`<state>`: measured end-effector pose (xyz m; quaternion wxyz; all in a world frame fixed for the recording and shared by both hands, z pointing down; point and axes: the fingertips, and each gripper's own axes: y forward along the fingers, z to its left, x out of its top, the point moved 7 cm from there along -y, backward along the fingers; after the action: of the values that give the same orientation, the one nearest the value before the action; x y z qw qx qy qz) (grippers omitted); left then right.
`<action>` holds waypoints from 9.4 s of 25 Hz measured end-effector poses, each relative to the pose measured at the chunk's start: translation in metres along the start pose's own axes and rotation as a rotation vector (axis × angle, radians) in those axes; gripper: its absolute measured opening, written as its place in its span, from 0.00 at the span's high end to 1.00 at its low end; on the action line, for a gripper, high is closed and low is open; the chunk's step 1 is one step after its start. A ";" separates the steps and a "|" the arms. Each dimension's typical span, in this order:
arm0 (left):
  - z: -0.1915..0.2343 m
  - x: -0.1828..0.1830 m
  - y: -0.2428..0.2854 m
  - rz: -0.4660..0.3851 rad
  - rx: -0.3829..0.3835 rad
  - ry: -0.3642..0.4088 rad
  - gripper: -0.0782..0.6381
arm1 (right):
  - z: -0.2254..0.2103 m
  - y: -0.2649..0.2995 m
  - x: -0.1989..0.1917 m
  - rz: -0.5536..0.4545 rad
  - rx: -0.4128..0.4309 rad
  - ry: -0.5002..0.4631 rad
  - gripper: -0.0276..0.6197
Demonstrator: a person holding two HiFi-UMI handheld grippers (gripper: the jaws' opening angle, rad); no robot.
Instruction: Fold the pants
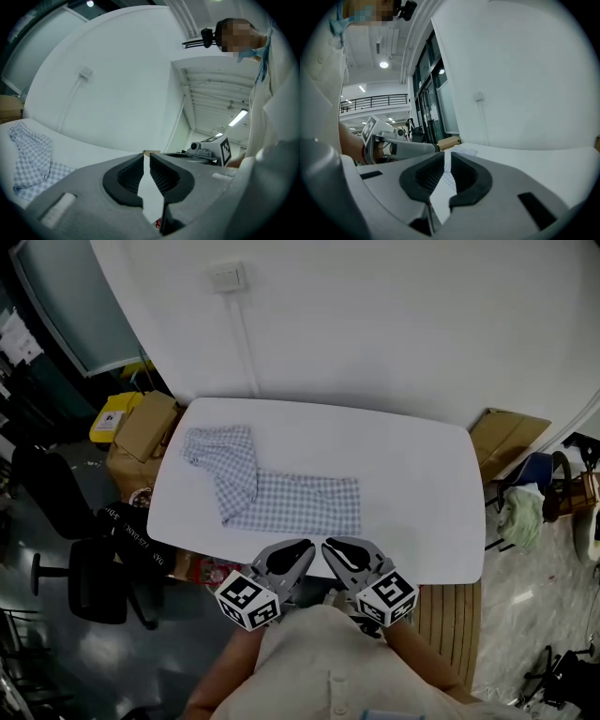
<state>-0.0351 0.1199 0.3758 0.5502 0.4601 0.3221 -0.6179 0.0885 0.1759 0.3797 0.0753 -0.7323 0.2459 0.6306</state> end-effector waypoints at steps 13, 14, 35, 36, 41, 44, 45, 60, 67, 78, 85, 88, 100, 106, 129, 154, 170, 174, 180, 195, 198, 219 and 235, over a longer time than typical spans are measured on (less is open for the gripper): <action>0.047 -0.001 0.006 0.047 0.029 -0.031 0.84 | -0.031 0.045 -0.005 0.025 0.007 0.053 0.80; 0.055 0.000 0.007 0.055 0.025 -0.034 0.84 | -0.033 0.051 -0.006 0.035 -0.003 0.059 0.79; 0.194 -0.007 0.029 0.311 -0.147 -0.070 0.73 | -0.078 0.146 -0.042 0.237 -0.294 0.228 0.64; 0.192 -0.010 0.037 0.338 -0.169 -0.057 0.72 | -0.084 0.141 -0.047 0.254 -0.320 0.244 0.63; 0.189 -0.021 0.092 0.488 -0.249 0.052 0.68 | -0.115 0.108 -0.079 0.347 -0.444 0.342 0.60; 0.188 -0.027 0.132 0.562 -0.296 0.093 0.68 | -0.129 0.091 -0.099 0.383 -0.479 0.404 0.59; 0.187 -0.031 0.144 0.594 -0.309 0.113 0.68 | -0.132 0.087 -0.104 0.393 -0.486 0.420 0.59; 0.171 -0.082 0.257 1.065 -0.593 0.750 0.62 | -0.149 0.059 -0.163 0.607 -0.590 0.587 0.57; 0.154 -0.105 0.276 1.219 -0.988 1.251 0.61 | -0.151 0.063 -0.169 0.655 -0.604 0.602 0.56; 0.150 -0.128 0.287 1.288 -1.262 1.531 0.57 | -0.149 0.082 -0.161 0.833 -0.609 0.524 0.56; 0.145 -0.134 0.287 1.290 -1.268 1.604 0.57 | -0.148 0.085 -0.163 0.913 -0.647 0.439 0.60; 0.141 -0.134 0.286 1.294 -1.260 1.604 0.69 | -0.147 0.087 -0.162 0.886 -0.619 0.463 0.83; 0.114 -0.127 0.307 1.323 -1.257 1.531 0.81 | -0.167 0.041 -0.159 0.776 -0.620 0.628 0.90; 0.046 -0.132 0.351 1.174 -1.274 1.596 0.81 | -0.195 -0.041 -0.158 0.743 -0.744 0.679 0.90; -0.115 -0.198 0.437 1.007 -1.255 1.566 0.79 | -0.230 -0.220 -0.201 0.791 -0.879 0.759 0.89; -0.044 -0.099 0.390 1.001 -0.831 0.865 0.76 | -0.262 -0.158 -0.107 0.879 -0.509 0.178 0.91; 0.029 -0.049 0.322 0.959 -0.503 0.506 0.88 | -0.248 -0.052 -0.057 0.899 -0.289 -0.045 0.93; 0.047 -0.039 0.300 0.937 -0.365 0.423 0.88 | -0.243 -0.022 -0.038 0.888 -0.226 -0.104 0.93; 0.082 -0.020 0.266 0.917 -0.244 0.338 0.88 | -0.233 0.022 -0.021 0.888 -0.157 -0.174 0.93; 0.161 -0.002 0.159 0.845 0.053 0.104 0.88 | -0.213 0.139 0.017 0.934 0.135 -0.481 0.93; 0.173 0.002 0.143 0.834 0.092 0.083 0.88 | -0.204 0.166 0.021 0.962 0.200 -0.556 0.93; 0.244 -0.006 0.076 0.769 0.296 -0.032 0.77 | -0.164 0.309 0.011 1.078 0.539 -0.935 0.88; 0.287 -0.035 0.074 0.770 0.448 -0.073 0.59 | -0.158 0.363 -0.036 1.131 0.832 -1.343 0.56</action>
<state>-0.0249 -0.1402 0.5216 0.6379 0.6322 -0.0340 -0.4385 0.0604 -0.1959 0.5177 0.1385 0.0915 0.6707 0.7229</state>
